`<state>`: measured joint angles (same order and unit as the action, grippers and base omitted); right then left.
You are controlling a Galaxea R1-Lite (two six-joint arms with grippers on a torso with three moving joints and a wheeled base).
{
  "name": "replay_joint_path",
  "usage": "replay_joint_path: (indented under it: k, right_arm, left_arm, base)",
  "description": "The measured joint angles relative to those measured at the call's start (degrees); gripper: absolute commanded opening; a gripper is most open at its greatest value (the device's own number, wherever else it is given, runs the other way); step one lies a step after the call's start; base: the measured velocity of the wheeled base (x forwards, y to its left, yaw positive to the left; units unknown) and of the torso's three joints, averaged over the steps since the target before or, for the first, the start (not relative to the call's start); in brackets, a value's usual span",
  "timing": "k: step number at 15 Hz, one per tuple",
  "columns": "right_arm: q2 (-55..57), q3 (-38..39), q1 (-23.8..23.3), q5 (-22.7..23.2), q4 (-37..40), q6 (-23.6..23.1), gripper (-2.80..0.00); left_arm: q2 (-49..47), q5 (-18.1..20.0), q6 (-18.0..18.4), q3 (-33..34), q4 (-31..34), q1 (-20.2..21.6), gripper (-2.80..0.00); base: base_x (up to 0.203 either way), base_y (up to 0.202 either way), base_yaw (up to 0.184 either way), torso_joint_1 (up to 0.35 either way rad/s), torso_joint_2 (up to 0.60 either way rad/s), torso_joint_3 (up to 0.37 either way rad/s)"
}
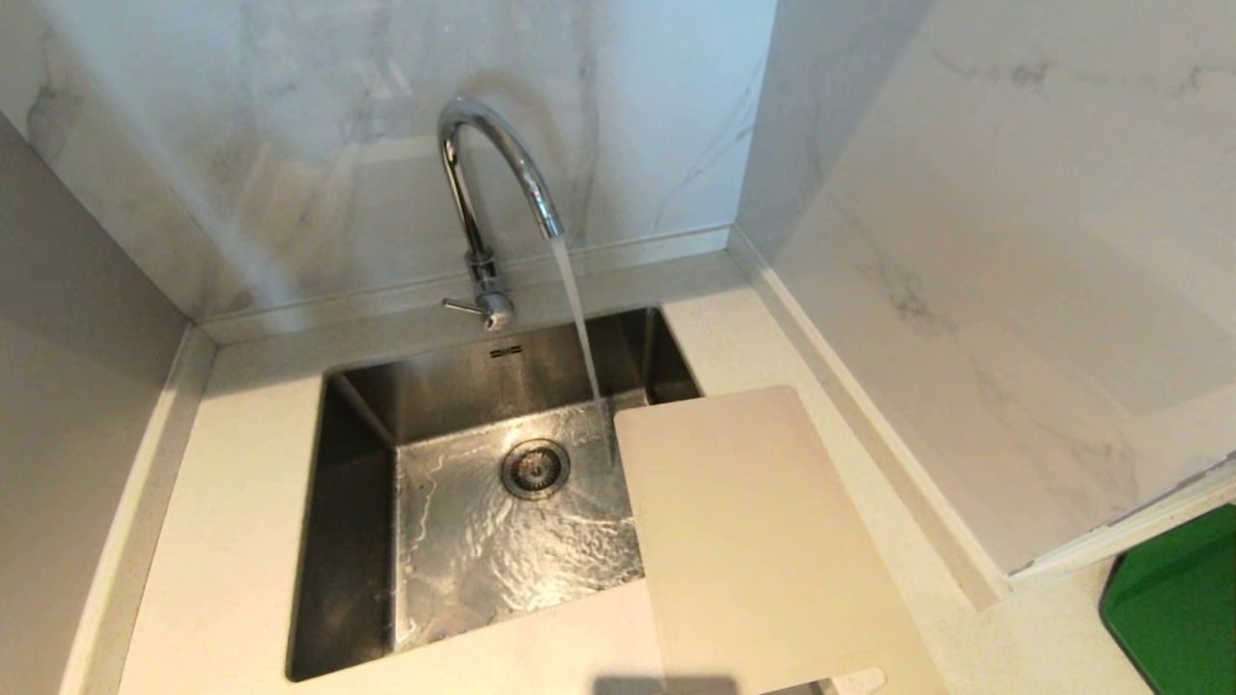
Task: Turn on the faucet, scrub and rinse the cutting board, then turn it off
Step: Pick up the cutting board
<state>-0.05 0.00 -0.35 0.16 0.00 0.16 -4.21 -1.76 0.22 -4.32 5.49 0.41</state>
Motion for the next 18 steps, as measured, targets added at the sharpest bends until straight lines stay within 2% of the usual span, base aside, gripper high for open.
replay_joint_path:
  k: [4,8,11,18]
  right_arm:
    - [0.0,0.0,0.0,0.0,0.0,0.06,-2.8]
    - [0.0,0.0,0.0,0.0,0.0,0.09,-2.8]
    - [0.0,0.0,0.02,0.0,0.0,0.09,-2.8]
    - [0.0,0.0,0.02,-0.02,0.07,0.29,-2.8]
  left_arm:
    - [3.48,-0.17,1.17,0.68,-0.51,-0.15,-2.8]
    - [4.11,0.84,0.78,3.62,-9.95,-0.17,-2.8]
    - [4.19,1.57,0.42,4.13,-5.94,-0.2,-2.8]
    - [4.24,1.6,-0.7,4.32,-5.71,-0.26,-2.8]
  base:
    - [0.0,0.0,0.0,0.0,0.0,0.0]
    - [0.0,0.0,0.0,0.0,0.0,0.0]
    - [0.0,0.0,0.0,0.0,0.0,0.0]
    - [0.0,0.0,0.0,0.0,0.0,0.0]
